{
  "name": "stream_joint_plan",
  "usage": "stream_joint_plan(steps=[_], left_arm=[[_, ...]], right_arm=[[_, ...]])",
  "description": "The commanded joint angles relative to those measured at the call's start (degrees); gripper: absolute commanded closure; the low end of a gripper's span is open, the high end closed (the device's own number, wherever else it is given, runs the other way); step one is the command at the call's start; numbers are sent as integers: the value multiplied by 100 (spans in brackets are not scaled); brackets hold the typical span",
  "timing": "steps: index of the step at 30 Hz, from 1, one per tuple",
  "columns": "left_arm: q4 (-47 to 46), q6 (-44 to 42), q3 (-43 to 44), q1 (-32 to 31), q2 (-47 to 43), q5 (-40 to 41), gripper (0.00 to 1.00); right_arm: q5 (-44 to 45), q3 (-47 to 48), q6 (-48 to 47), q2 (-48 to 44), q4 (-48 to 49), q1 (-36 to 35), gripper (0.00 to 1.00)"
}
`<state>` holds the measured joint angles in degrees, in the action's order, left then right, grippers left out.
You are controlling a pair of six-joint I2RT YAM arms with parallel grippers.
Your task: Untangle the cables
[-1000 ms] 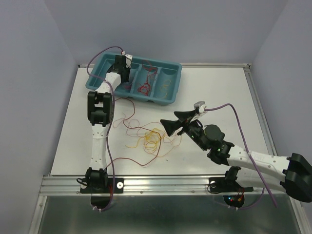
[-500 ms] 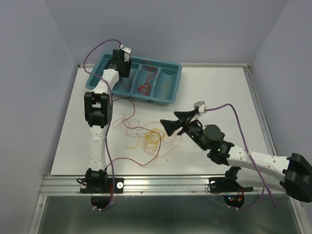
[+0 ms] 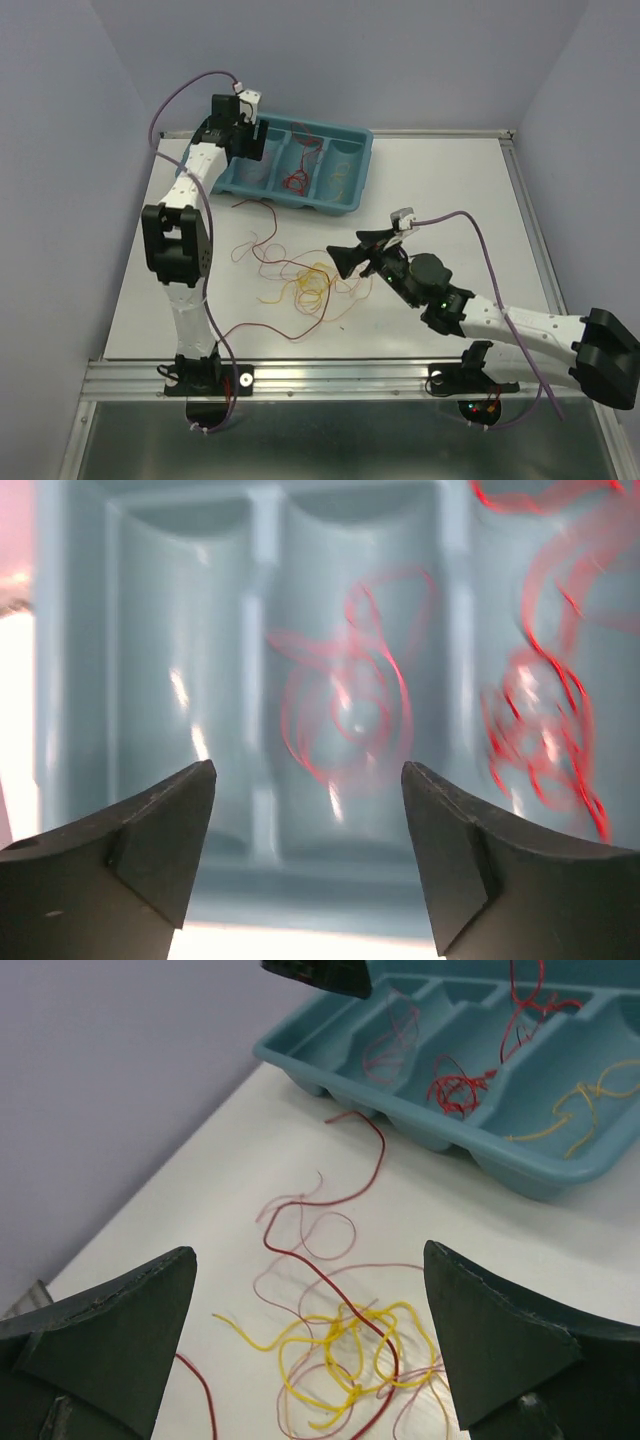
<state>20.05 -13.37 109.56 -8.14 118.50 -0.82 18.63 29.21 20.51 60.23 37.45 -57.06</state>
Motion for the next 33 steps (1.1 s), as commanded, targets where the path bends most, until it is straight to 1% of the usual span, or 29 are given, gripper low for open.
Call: stream_joint_plan(steps=[1, 2, 3, 4, 5, 6, 7, 8, 9, 10, 11, 12, 13, 14, 15, 16, 17, 19, 21, 22, 24, 26, 27, 30, 33], left_arm=[[-395, -175, -1153, 23, -1415, -1111, 1], [-527, -184, -1504, 23, -1643, -1366, 1], [-651, -219, -2195, -3, -2081, -1882, 1], [-756, -289, -2550, -29, -2294, -2191, 1], [-1027, -342, -2910, -64, -2514, -2473, 1], [-1317, -429, -3558, -204, -2916, -2841, 1], [-1320, -482, -3860, -318, -3103, -2940, 1], [-1476, -761, -4281, -607, -3427, -2976, 1], [-1487, -816, -4433, -758, -3569, -2855, 1], [-1600, -799, -4556, -881, -3692, -2671, 1], [-1775, -677, -4714, -960, -3833, -2521, 1], [-1977, -554, -5116, -996, -4095, -2572, 1], [-2301, -309, -5355, -988, -4220, -2694, 1], [-2896, -237, -5583, -1005, -4343, -2739, 1], [-3137, -228, -5951, -1005, -4535, -2661, 1], [-3531, -210, -6111, -1005, -4607, -2565, 1], [-3700, -219, -6261, -1005, -4668, -2477, 1], [-3894, -272, -6508, -1005, -4818, -2370, 1], [-4078, -281, -6666, -1005, -4994, -2440, 1], [-4140, -298, -6719, -1005, -5064, -2484, 1], [-4299, -307, -6903, -1005, -5283, -2380, 1], [-4562, -316, -7026, -1005, -5407, -2221, 1], [-4606, -333, -7097, -1005, -5468, -2073, 1], [-4677, -342, -7106, -1005, -5495, -1879, 1], [-4677, -342, -7124, -996, -5478, -1790, 1]], right_arm=[[404, 749, 119, 837, -825, -16, 0], [422, 1022, 233, 1059, -1088, -7, 0], [448, 1295, 269, 1279, -1796, -7, 0], [474, 1576, 304, 1533, -2151, -7, 0], [466, 2101, 322, 1736, -2494, -7, 0], [466, 2280, 357, 2034, -3019, 2, 1], [422, 2439, 383, 2124, -3233, 36, 1], [187, 2710, 427, 2299, -3705, 141, 2], [37, 2895, 479, 2396, -4041, 247, 2], [-487, 3062, 593, 2502, -4357, 378, 2], [-762, 3247, 629, 2677, -4674, 501, 3], [-930, 3536, 629, 2905, -5103, 633, 4], [-966, 3608, 629, 3003, -5238, 643, 4], [-915, 3653, 655, 3047, -5309, 643, 4], [-914, 3723, 673, 3152, -5431, 652, 4], [-905, 3758, 682, 3197, -5502, 643, 4], [-897, 3793, 743, 3241, -5564, 643, 4], [-835, 3942, 761, 3311, -5810, 643, 4], [-511, 4013, 1050, 3311, -6003, 643, 2], [-362, 4013, 1277, 3320, -6056, 643, 2], [51, 3909, 2164, 3276, -6074, 643, 2], [149, 3794, 2745, 3337, -6022, 635, 4], [106, 3820, 3139, 3529, -6056, 634, 5], [53, 3812, 3703, 3724, -6162, 634, 6], [114, 3724, 3968, 3672, -6189, 626, 6]])
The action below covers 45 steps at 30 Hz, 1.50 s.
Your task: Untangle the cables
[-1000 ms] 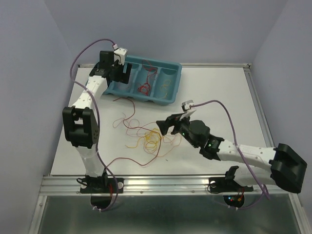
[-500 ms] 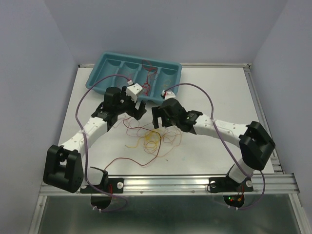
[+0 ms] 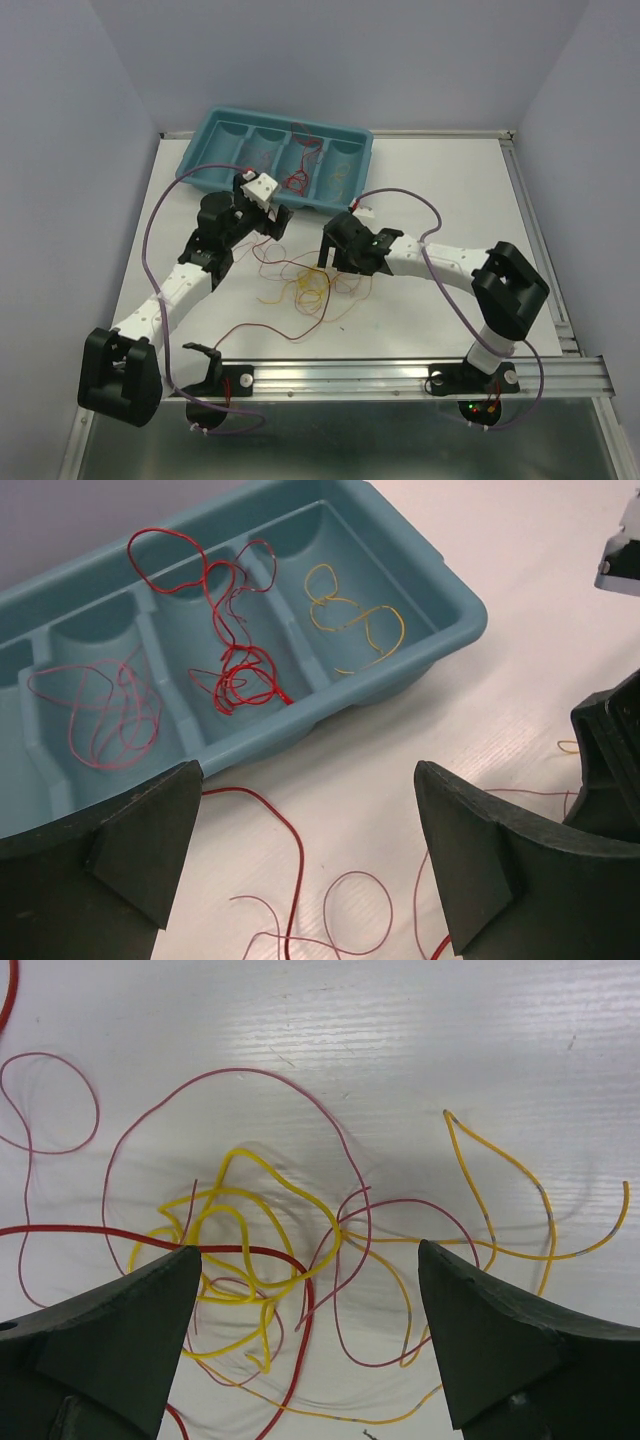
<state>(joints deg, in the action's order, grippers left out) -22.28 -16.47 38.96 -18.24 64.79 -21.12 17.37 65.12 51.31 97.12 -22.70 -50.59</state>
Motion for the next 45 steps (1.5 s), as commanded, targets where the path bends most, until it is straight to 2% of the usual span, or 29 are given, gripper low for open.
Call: stream_joint_plan(steps=[1, 5, 12, 15, 18, 19, 24, 28, 30, 32, 34, 37, 39, 42, 45], left_arm=[[-470, -49, -64, 5, -90, 249, 1], [-487, -76, -46, 13, -20, 293, 1], [-505, -84, -55, 13, -37, 319, 1], [-540, -102, -99, 13, -90, 320, 1], [-575, -111, -117, 13, -99, 285, 1], [-584, -111, -117, 13, -90, 284, 1], [-584, -128, -160, 14, -143, 144, 1], [-558, -260, -257, 13, -230, -602, 1], [-505, -304, -275, 5, -257, -1014, 1], [-444, -339, -275, 5, -248, -1331, 1], [-417, -383, -284, -4, -222, -1787, 1], [-373, -392, -266, -65, -204, -2201, 1], [-504, -296, -257, -109, -195, -2413, 1], [-1162, 178, -362, -241, -99, -2826, 1], [-2111, 749, -468, -373, 41, -3011, 1]], right_arm=[[258, 124, 942, -18, -174, -21, 6], [136, 141, 1109, 96, -165, -21, 9], [241, 9, 1382, 131, -95, -21, 32], [180, 18, 1382, 176, -77, -21, 47], [276, -34, 1225, 62, 37, -13, 83], [302, -61, 1215, 9, 46, -21, 99], [838, -263, 1180, -500, 108, -21, 99], [1216, -500, 970, -1054, 327, -21, 99], [1182, -711, 445, -1493, 712, -21, 99], [928, -1000, -240, -1985, 1151, -21, 99], [278, -1290, -1258, -2371, 1975, -21, 99], [-320, -2098, -1922, -3232, 3099, -21, 100], [-653, -2354, -2220, -3619, 3490, -21, 99], [-1041, -2618, -2554, -4235, 3895, -21, 99], [-1243, -2706, -2722, -4447, 4019, -21, 100]])
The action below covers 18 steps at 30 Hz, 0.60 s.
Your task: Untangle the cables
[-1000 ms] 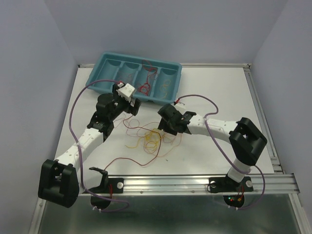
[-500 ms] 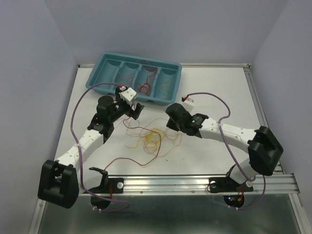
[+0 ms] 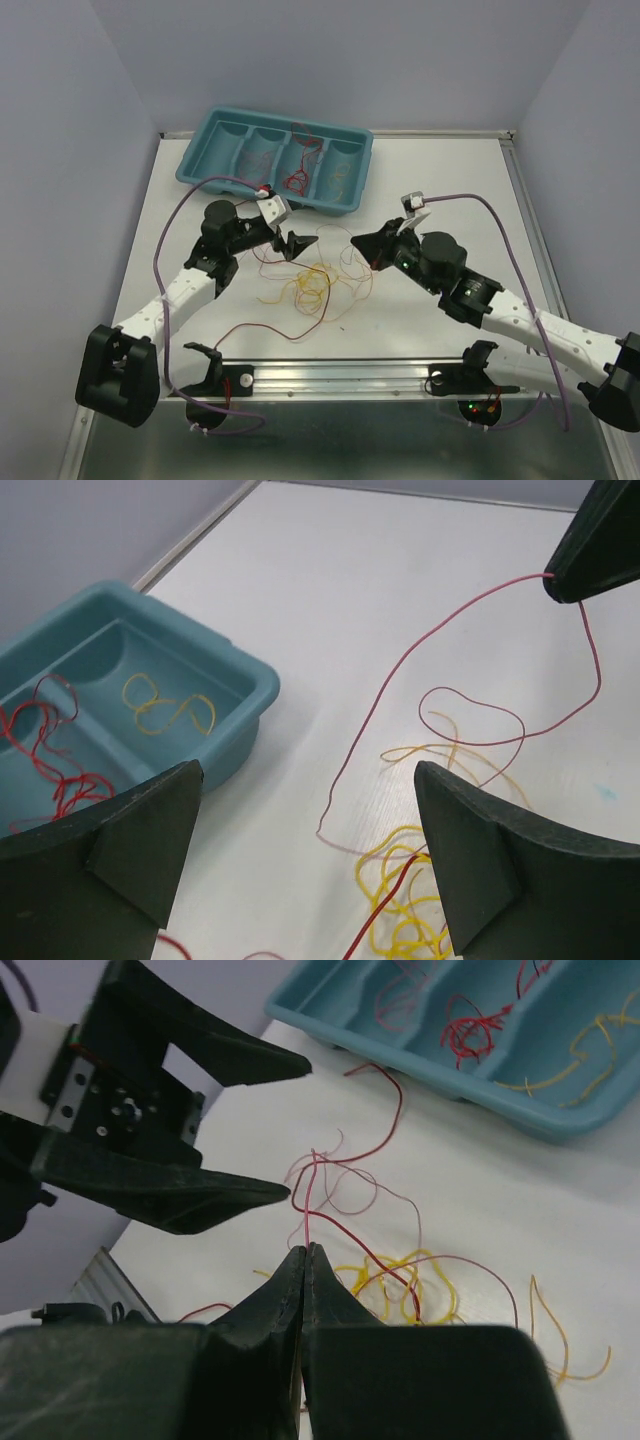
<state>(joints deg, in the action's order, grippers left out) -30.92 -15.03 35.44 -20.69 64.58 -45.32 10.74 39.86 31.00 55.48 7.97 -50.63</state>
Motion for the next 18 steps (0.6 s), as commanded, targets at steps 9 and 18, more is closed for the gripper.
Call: stream_joint_plan(steps=[9, 18], left_arm=[[-1575, 633, 121, -409, 626, -1146, 1], [-1453, 413, 95, -1007, 714, -970, 1]], right_arm=[[-898, -118, -982, -205, 1031, -17, 99], [-977, -215, -1017, -231, 1189, -26, 99]])
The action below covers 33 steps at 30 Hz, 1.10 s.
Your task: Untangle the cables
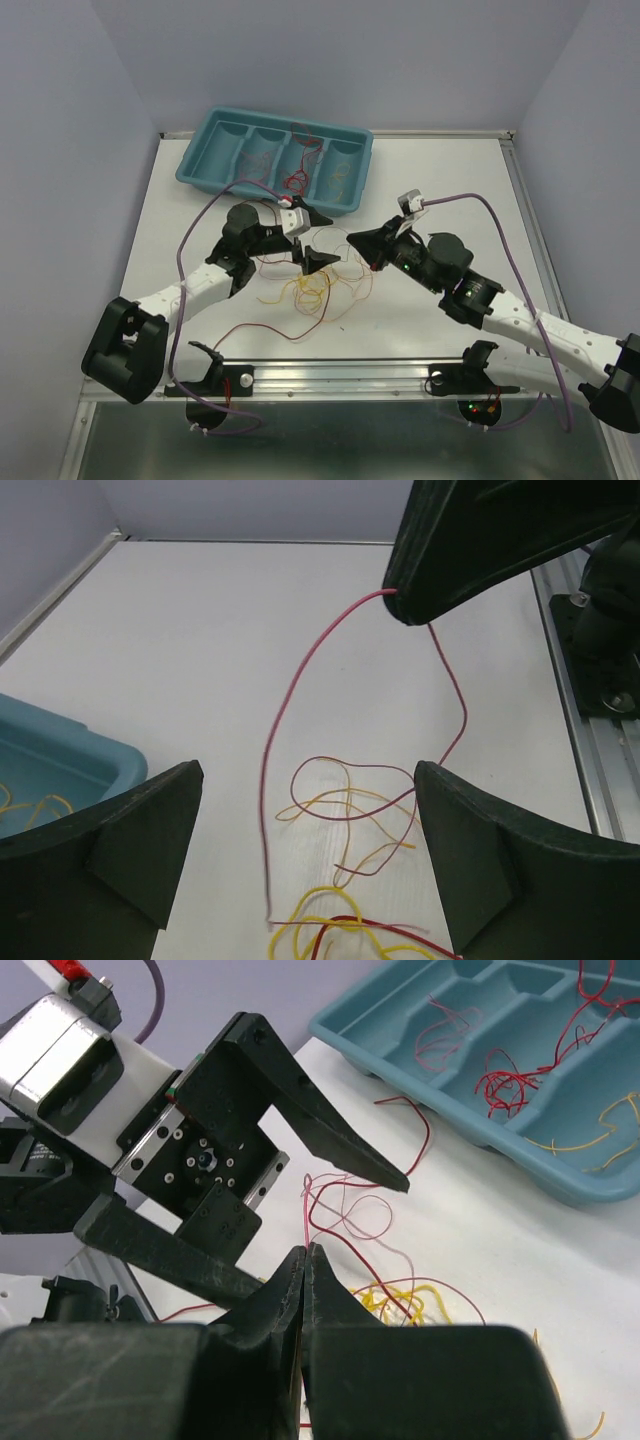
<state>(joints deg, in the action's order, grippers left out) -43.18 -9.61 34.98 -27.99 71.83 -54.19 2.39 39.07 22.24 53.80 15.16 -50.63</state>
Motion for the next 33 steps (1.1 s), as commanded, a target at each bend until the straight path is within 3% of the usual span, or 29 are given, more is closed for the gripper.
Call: stream_joint_plan(steps=[1, 15, 18, 19, 21, 22, 24, 25, 29, 30, 32, 33], left_arm=[[-217, -164, 114, -338, -11, 48, 1], [354, -657, 176, -629, 76, -74, 6], [450, -674, 228, -664, 147, -4, 24], [477, -665, 263, -664, 225, 49, 37], [591, -727, 351, -664, 287, 102, 51], [626, -744, 360, -673, 279, 206, 68], [679, -797, 378, -673, 191, 434, 93], [697, -771, 352, -673, 156, 549, 100], [749, -560, 386, -664, -64, 1217, 100], [889, -534, 413, -655, -203, 1566, 100], [1074, -446, 544, -577, -397, 2007, 100], [1144, -367, 571, -524, -494, 2279, 100]], right_arm=[[-169, -180, -132, -45, 558, -26, 99], [-204, -356, -106, -124, 813, -26, 99], [-361, -435, -80, -168, 953, -26, 99], [-388, -496, -62, -220, 1032, -17, 99], [-336, -532, -53, -247, 1051, -17, 99], [-284, -558, -53, -291, 1059, -17, 99], [-118, -593, -44, -326, 1068, -26, 98], [-73, -602, -27, -344, 1068, -17, 95], [366, -664, 105, -388, 1068, -17, 73], [454, -725, 149, -431, 1068, -17, 52], [797, -795, 219, -511, 1068, -17, 22], [928, -883, 246, -607, 1068, -17, 16]])
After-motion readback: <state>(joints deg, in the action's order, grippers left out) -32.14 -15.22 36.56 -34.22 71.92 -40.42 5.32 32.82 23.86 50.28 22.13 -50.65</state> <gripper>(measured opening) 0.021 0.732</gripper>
